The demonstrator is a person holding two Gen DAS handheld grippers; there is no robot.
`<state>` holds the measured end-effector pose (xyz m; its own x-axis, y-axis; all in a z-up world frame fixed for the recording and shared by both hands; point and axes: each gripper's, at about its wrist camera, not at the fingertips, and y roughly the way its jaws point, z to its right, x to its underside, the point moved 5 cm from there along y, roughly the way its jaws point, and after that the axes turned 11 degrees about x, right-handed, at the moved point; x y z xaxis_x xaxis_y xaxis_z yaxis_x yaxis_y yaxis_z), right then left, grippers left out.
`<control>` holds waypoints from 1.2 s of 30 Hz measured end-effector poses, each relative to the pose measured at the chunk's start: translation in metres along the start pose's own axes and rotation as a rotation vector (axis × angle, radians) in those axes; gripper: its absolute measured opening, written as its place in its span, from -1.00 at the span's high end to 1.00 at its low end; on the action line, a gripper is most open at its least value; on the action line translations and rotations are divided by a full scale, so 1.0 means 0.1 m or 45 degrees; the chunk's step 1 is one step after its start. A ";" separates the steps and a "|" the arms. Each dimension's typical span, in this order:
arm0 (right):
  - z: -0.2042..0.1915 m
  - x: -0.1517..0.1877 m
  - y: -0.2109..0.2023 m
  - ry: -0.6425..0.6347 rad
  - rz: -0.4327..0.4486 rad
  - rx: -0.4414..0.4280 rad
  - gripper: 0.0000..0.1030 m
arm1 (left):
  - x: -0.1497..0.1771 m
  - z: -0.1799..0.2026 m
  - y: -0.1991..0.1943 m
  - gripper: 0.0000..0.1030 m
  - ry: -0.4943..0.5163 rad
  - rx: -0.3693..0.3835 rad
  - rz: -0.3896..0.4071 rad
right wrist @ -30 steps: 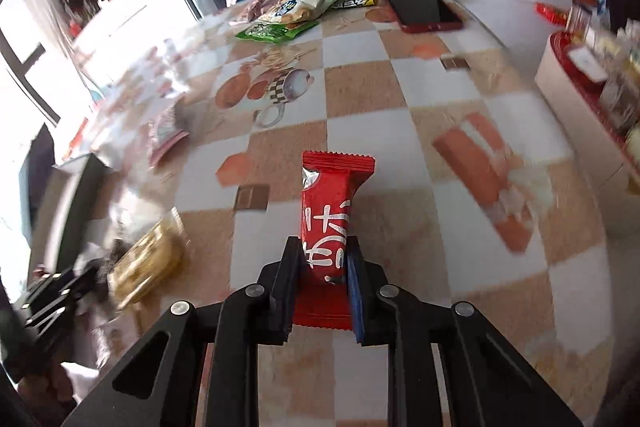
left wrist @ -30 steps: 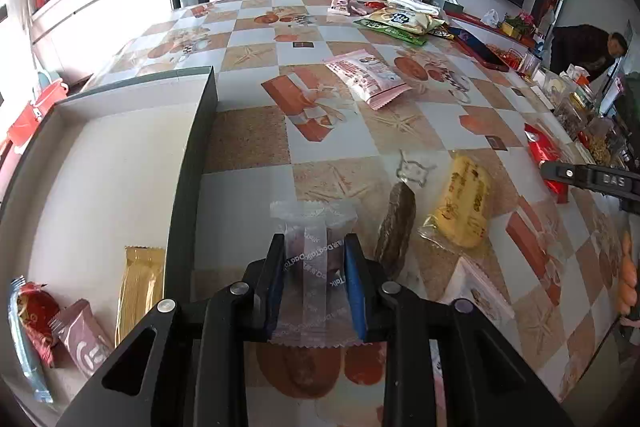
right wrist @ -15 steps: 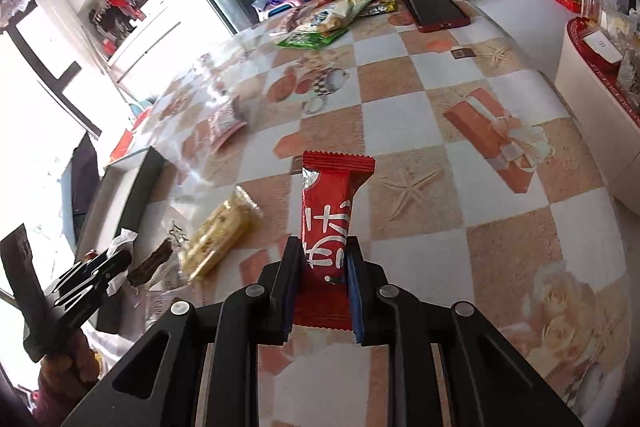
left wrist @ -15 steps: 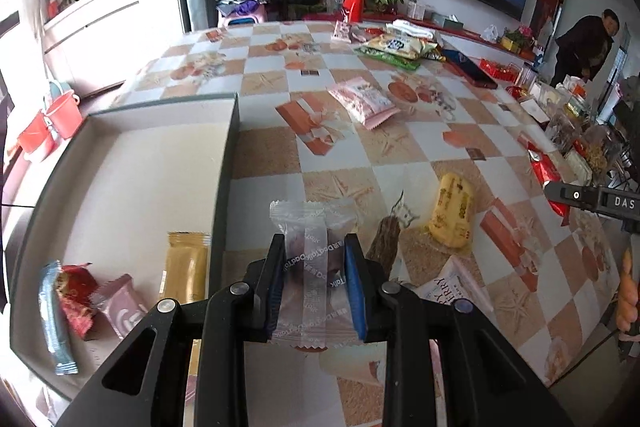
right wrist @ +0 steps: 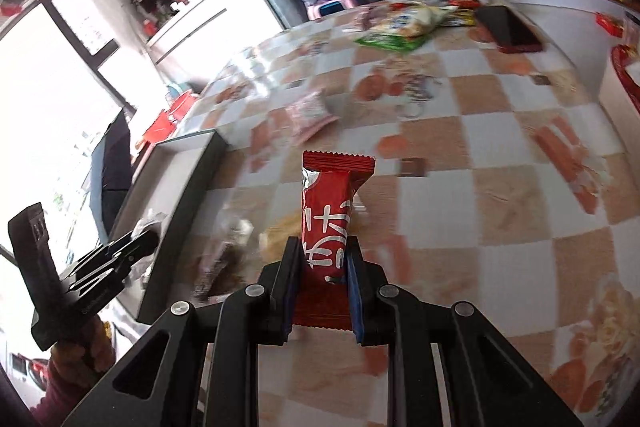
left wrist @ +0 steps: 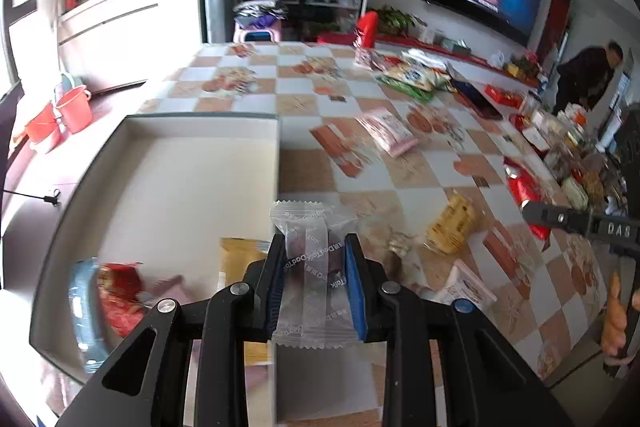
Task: Organize snacks
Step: 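Grasp the clear-wrapped pastry with the left tool while the right tool grasps the red bar, then carry the pastry and red bar over the white tray and open both tools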
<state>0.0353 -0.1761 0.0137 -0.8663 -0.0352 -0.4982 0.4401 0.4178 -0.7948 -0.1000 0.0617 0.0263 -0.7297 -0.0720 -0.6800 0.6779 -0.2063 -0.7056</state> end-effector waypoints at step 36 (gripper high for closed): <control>-1.50 -0.20 0.78 -0.230 -0.080 -0.005 -1.00 | 0.11 -1.12 -0.38 -0.62 -0.144 -0.204 0.124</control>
<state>0.0510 -0.0066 0.0138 -0.8354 -0.2233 -0.5022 0.3855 0.4133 -0.8250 -0.1235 0.1778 0.0234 -0.6596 -0.1951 -0.7259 0.7444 -0.0360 -0.6668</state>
